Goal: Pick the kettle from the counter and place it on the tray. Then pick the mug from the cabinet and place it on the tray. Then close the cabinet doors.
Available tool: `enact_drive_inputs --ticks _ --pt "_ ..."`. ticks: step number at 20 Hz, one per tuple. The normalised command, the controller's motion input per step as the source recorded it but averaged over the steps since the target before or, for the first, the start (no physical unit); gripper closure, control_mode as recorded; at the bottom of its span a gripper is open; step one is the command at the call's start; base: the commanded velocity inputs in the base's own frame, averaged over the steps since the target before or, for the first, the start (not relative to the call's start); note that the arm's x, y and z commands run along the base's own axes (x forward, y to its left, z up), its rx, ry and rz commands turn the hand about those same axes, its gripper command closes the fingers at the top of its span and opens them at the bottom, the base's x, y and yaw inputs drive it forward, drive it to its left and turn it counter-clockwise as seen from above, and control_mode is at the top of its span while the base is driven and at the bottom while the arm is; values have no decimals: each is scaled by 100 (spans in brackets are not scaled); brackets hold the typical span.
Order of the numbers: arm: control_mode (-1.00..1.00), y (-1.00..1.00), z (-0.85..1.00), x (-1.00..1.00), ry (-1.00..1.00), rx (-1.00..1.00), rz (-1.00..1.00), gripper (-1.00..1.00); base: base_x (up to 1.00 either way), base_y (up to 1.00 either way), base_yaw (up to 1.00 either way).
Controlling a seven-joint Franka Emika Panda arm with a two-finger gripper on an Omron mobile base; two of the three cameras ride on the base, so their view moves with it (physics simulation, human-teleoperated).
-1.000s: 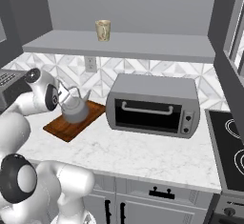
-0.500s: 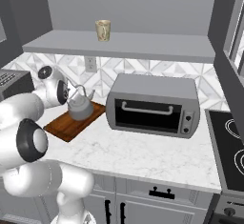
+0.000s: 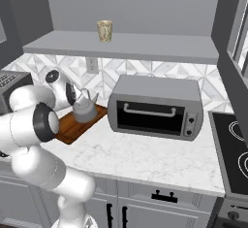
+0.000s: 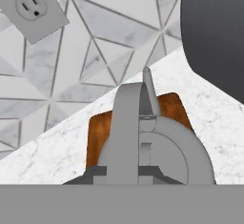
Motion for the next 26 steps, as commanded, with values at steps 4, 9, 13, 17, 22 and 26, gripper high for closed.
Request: enact_drive_inputs --ticks 4,9,13,17,22,26 --pt "-100 6 -27 13 1 0 0 100 0 0 0" --pt "-100 1 -24 8 0 0 0 100 0 0 0" --pt "-100 0 -19 14 0 0 0 100 0 0 0" --pt "-100 0 -31 3 0 0 0 -100 0 0 0" --pt "-100 0 -19 0 0 0 0 -100 0 0 0" --pt "-100 0 0 0 0 0 0 -100 0 0 0"
